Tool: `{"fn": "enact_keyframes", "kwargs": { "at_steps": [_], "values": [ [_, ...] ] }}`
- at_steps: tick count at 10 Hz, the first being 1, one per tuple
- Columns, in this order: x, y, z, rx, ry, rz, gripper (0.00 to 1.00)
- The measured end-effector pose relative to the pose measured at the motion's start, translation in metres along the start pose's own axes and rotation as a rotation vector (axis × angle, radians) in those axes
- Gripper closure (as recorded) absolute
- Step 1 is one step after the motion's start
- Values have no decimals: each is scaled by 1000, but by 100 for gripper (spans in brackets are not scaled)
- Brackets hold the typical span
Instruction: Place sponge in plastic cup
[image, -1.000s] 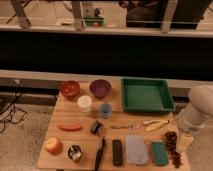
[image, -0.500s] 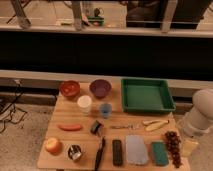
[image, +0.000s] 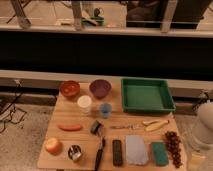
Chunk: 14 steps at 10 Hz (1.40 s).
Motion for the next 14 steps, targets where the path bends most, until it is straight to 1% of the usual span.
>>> {"fn": "enact_keyframes", "kwargs": {
  "at_steps": [1,2,4,5,10,11,12,13,14],
  "values": [
    [2,11,8,-32,2,-25,20],
    [-1,25,16,-64,-1,-90,20],
    [-14,42,31,-106,-4,-191,20],
    [-16,43,33,-109,-4,-201,20],
    [-16,43,33,-108,-4,-200,20],
    [-16,43,34,-109,-6,-200,20],
    [-19,43,39,-119,-17,-201,20],
    [-27,43,45,-131,-22,-207,20],
    [-44,40,54,-132,-34,-216,20]
  ]
}}
